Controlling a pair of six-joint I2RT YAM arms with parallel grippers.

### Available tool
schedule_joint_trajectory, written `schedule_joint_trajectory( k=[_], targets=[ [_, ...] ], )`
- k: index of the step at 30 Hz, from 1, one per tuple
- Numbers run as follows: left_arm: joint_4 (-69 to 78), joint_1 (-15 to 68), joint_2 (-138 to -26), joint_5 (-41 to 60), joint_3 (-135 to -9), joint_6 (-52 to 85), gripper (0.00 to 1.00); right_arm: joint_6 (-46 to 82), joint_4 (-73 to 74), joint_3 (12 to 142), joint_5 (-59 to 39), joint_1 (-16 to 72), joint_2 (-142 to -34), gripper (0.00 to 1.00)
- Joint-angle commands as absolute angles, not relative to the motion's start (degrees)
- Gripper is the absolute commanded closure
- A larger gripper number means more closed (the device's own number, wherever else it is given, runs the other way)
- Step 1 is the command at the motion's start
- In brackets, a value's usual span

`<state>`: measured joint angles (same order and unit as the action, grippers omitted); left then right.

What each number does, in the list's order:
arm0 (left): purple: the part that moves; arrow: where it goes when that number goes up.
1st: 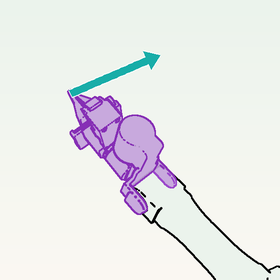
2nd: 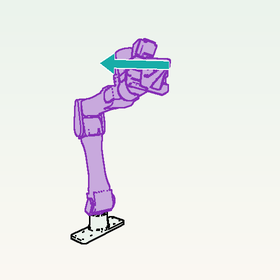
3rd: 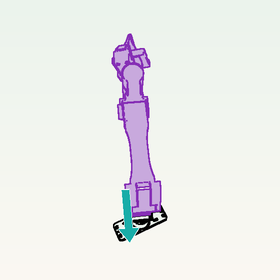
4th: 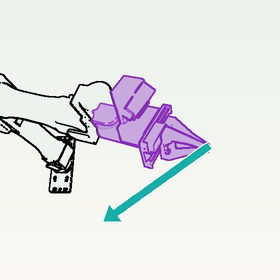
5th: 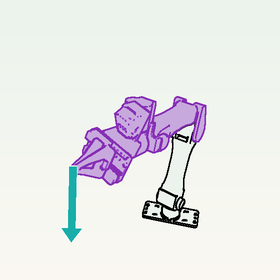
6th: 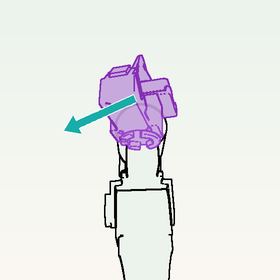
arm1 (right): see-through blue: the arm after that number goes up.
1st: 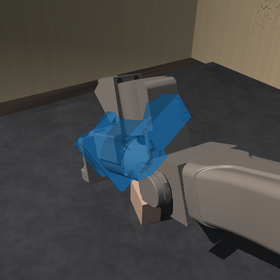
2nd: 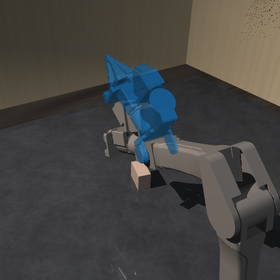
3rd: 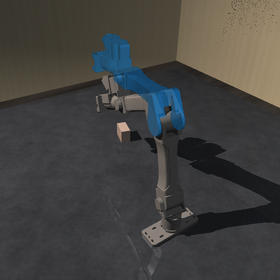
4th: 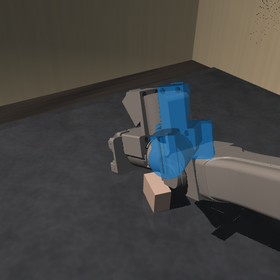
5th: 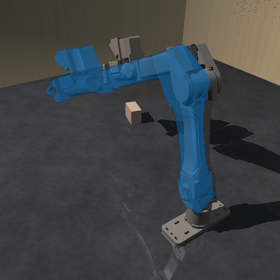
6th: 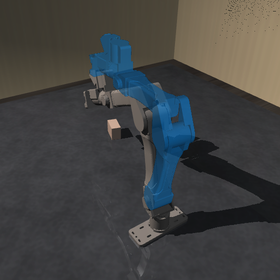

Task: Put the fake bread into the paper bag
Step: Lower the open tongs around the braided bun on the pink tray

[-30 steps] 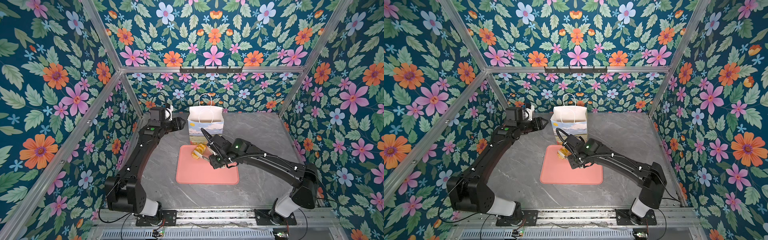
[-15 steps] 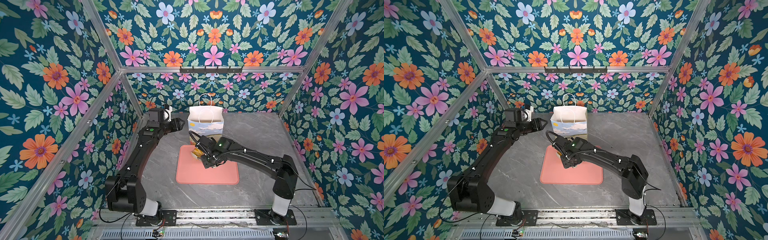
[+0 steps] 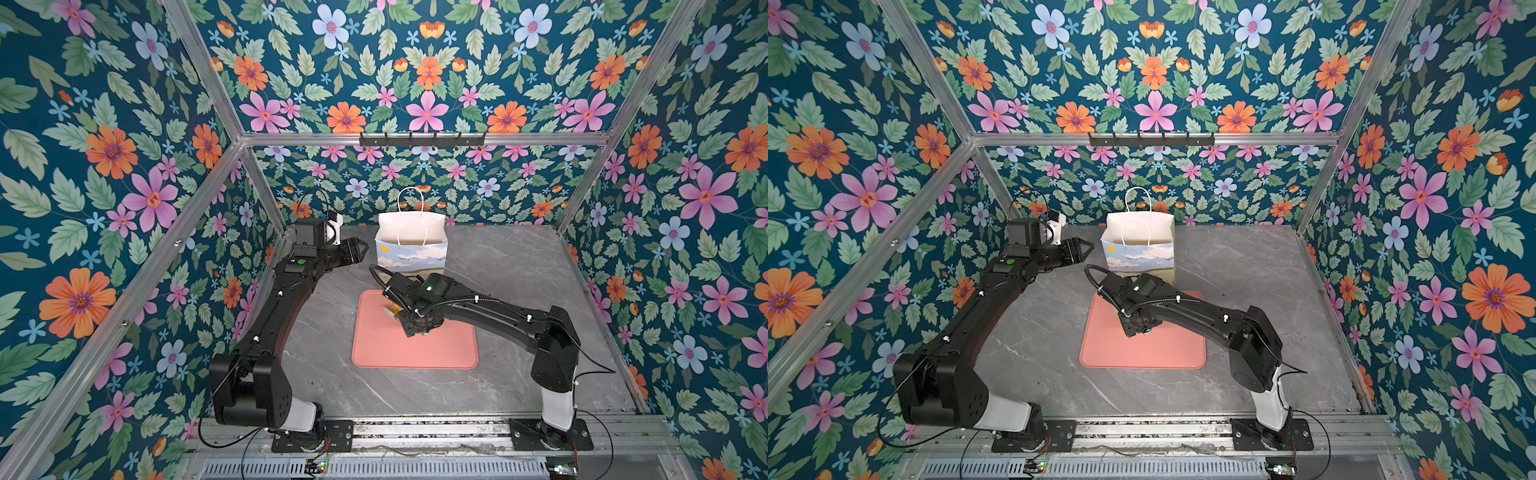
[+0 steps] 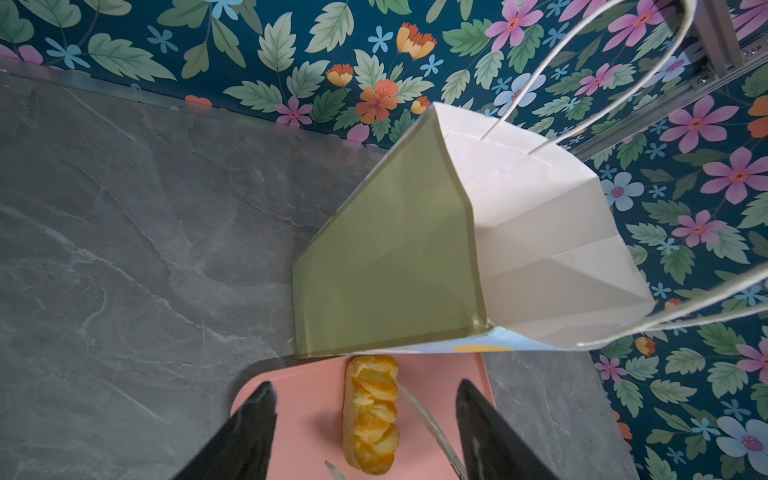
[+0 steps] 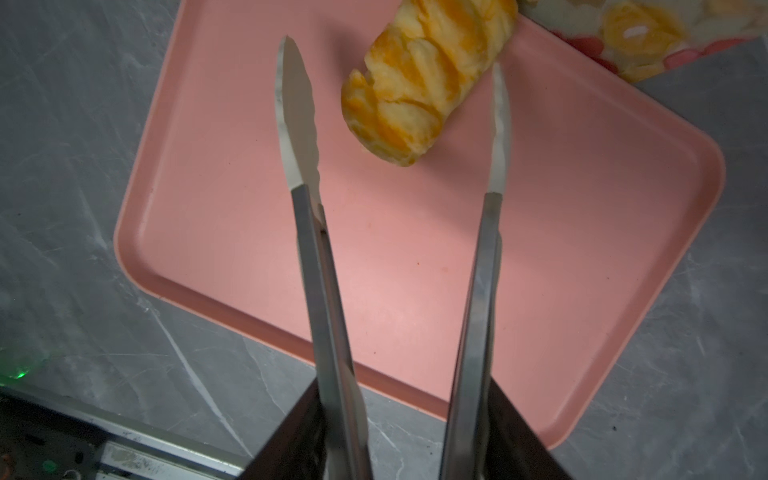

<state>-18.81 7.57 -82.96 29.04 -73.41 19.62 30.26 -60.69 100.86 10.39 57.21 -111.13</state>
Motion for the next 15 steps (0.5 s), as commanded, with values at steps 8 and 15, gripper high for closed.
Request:
schedule_joint_trajectory(
  k=[8, 15],
  targets=[
    [-17.4, 7.2, -82.7, 30.4, -73.2, 19.0, 0.3, 31.5, -62.1, 101.3, 13.2, 57.3, -111.6, 0.46],
    [-17.1, 7.1, -83.0, 30.8, -73.4, 19.3, 0.3, 31.3, -62.4, 100.6, 12.8, 57.3, -111.2, 0.47]
  ],
)
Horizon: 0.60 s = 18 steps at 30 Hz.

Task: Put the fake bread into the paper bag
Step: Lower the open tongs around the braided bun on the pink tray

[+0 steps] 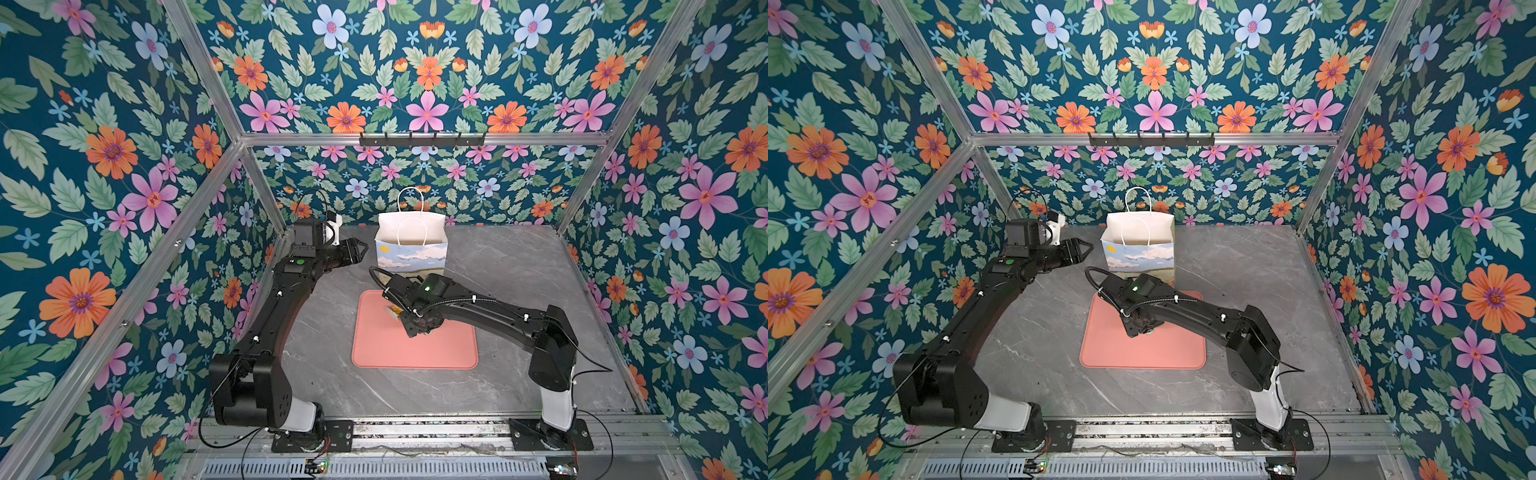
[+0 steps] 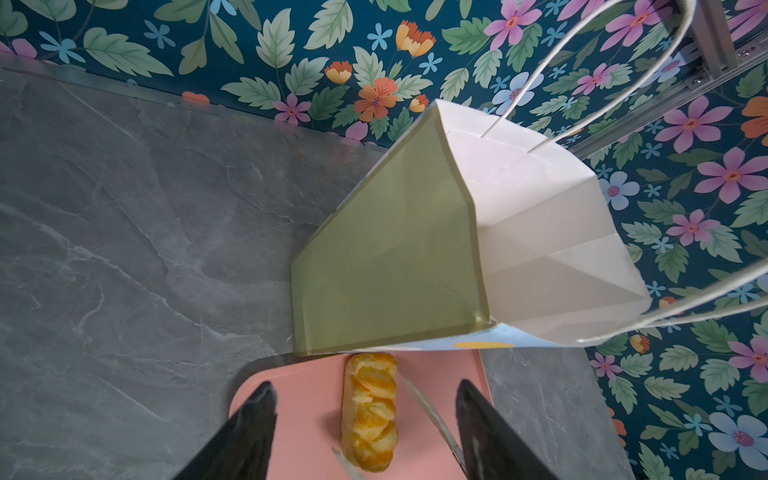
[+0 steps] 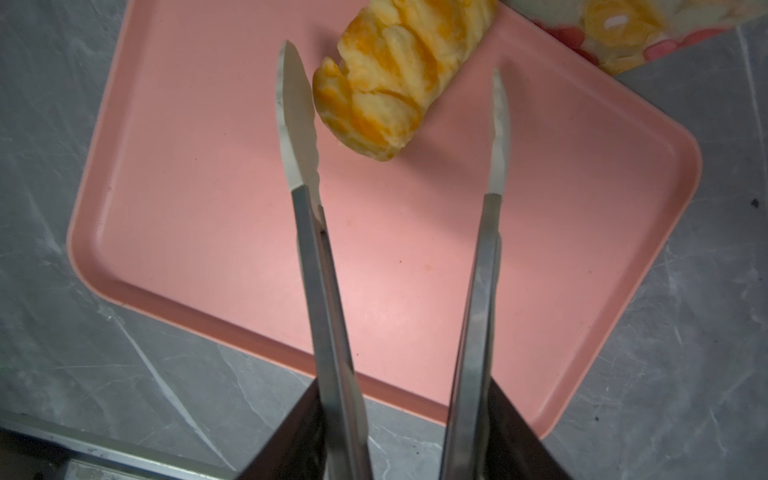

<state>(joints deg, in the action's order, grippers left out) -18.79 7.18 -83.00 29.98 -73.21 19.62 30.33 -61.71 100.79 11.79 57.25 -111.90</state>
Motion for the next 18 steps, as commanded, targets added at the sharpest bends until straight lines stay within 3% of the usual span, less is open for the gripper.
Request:
schedule_joint_trajectory(
  k=[1, 18],
  targets=[
    [-17.2, 7.1, -83.0, 30.8, -73.3, 19.4, 0.3, 31.2, -62.5, 100.5, 12.7, 57.3, -111.0, 0.47],
    [-17.2, 7.0, -83.0, 31.0, -73.3, 19.7, 0.3, 28.4, -63.6, 89.9, 12.1, 54.4, -101.0, 0.53]
  ],
)
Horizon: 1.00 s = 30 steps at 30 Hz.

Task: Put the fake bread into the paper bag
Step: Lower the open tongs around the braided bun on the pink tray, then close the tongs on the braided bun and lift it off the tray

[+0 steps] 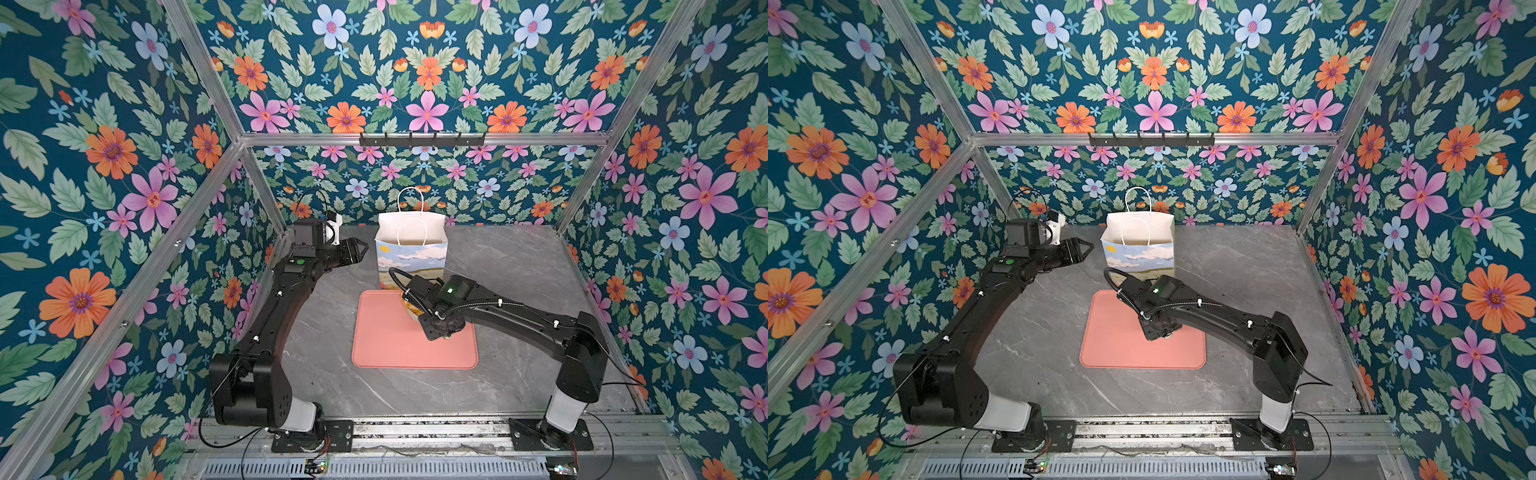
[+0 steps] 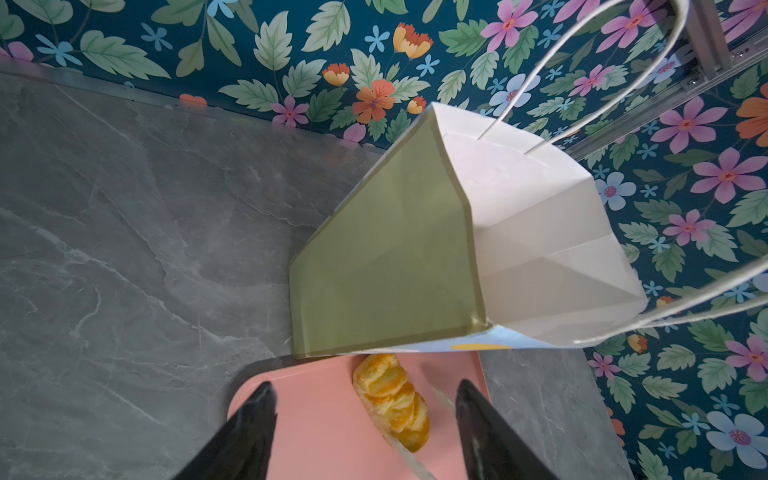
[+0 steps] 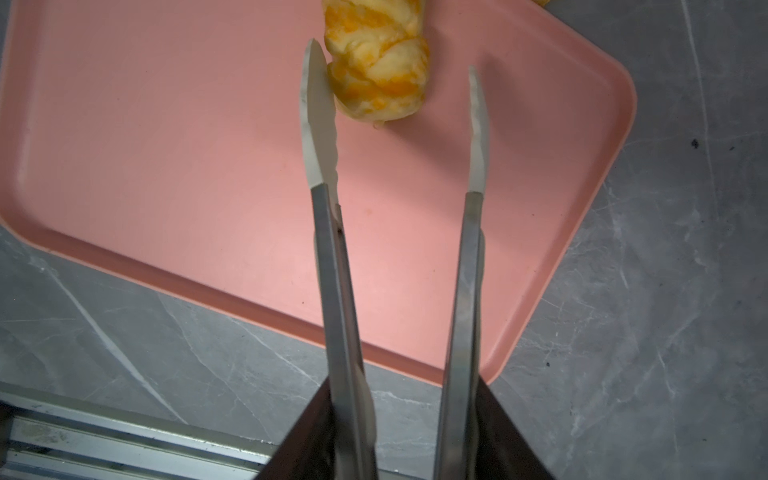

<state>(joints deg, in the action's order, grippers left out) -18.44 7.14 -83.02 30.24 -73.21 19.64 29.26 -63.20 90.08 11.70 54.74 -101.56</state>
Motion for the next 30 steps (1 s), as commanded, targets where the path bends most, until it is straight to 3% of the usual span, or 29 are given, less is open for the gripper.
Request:
schedule_joint_trajectory(
  k=[1, 30],
  targets=[
    [-17.1, 7.0, -82.9, 31.0, -73.2, 19.7, 0.31, 28.0, -63.3, 90.1, 11.9, 54.4, -101.0, 0.54],
    [-17.9, 7.0, -83.6, 30.7, -74.8, 20.0, 0.31, 24.2, -59.3, 95.5, 11.2, 52.1, -108.6, 0.53]
  ],
)
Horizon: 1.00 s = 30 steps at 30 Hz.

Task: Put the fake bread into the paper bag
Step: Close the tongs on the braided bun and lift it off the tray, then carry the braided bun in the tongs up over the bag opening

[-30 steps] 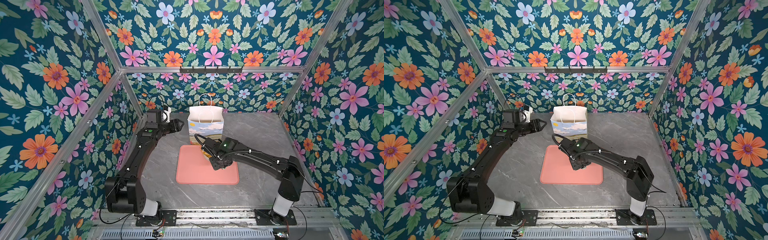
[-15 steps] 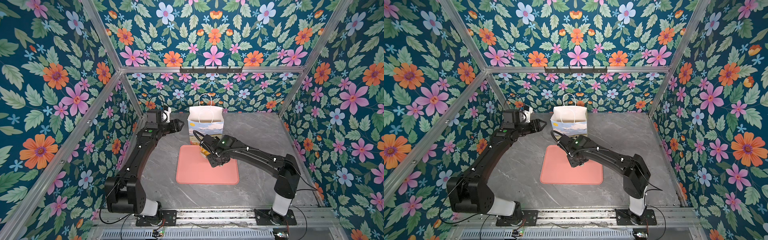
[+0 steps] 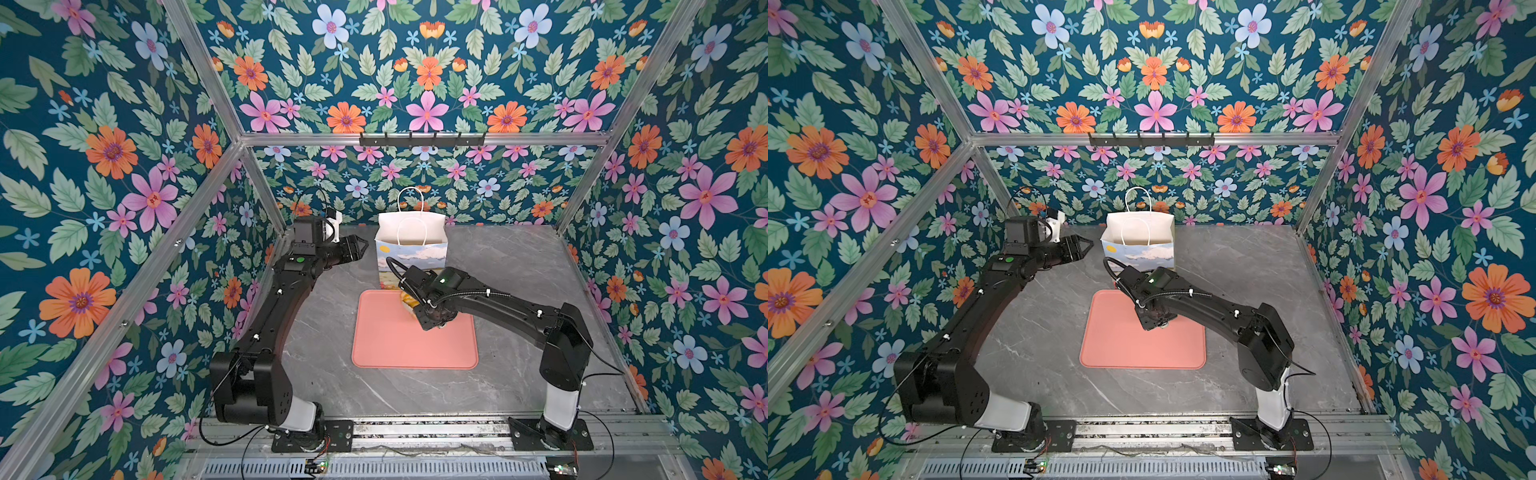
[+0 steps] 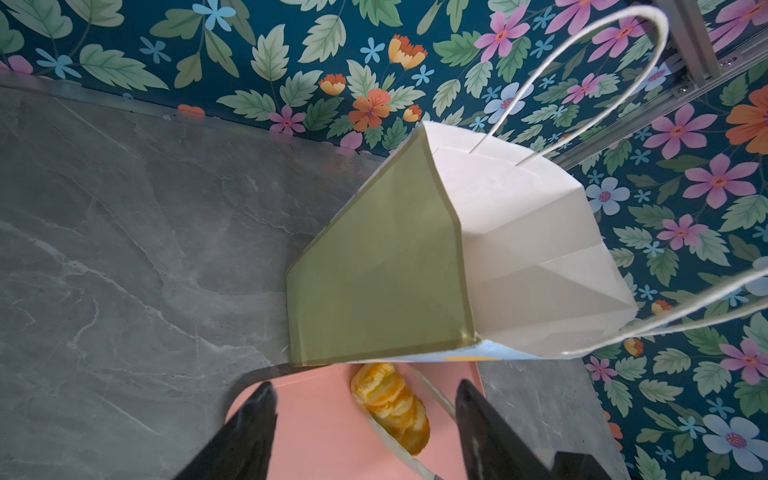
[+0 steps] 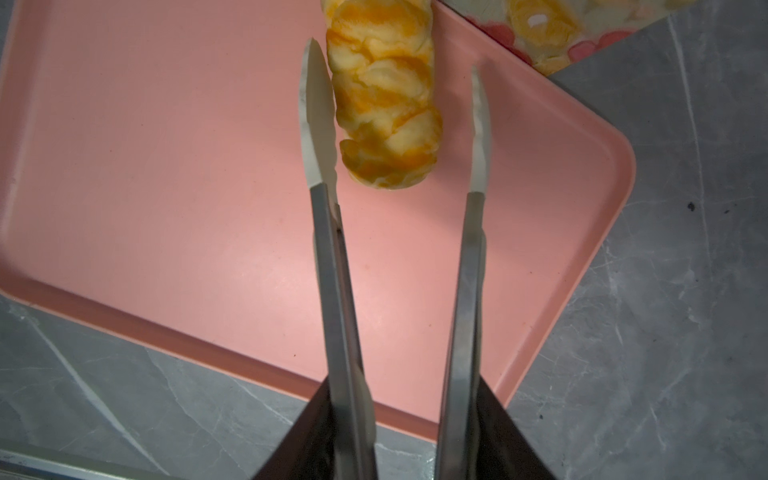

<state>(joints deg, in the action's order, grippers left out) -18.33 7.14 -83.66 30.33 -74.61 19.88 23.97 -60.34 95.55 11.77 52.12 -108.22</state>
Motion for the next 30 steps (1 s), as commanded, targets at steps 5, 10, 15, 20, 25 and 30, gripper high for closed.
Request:
schedule_joint_trajectory(
  k=[5, 10, 15, 20, 25, 30],
  targets=[
    [-17.8, 7.0, -83.6, 30.8, -74.9, 20.0, 0.31, 24.2, -59.5, 95.6, 10.2, 52.1, -109.6, 0.55],
    [-18.1, 7.0, -83.7, 30.7, -75.4, 20.0, 0.31, 23.1, -60.5, 96.4, 9.5, 52.1, -109.9, 0.62],
    [-18.0, 7.0, -84.0, 30.8, -75.8, 20.0, 0.31, 20.7, -61.0, 95.8, 7.7, 52.3, -107.6, 0.67],
    [-18.0, 7.0, -84.4, 30.8, -76.1, 20.0, 0.31, 17.3, -65.5, 95.3, 5.1, 52.8, -104.8, 0.67],
    [-17.8, 7.0, -84.8, 30.8, -76.1, 20.0, 0.31, 17.2, -71.0, 92.4, 3.4, 52.5, -100.6, 0.67],
    [-17.7, 7.0, -85.2, 31.0, -76.1, 20.0, 0.31, 17.5, -76.7, 89.8, 3.8, 51.5, -95.7, 0.67]
  ],
)
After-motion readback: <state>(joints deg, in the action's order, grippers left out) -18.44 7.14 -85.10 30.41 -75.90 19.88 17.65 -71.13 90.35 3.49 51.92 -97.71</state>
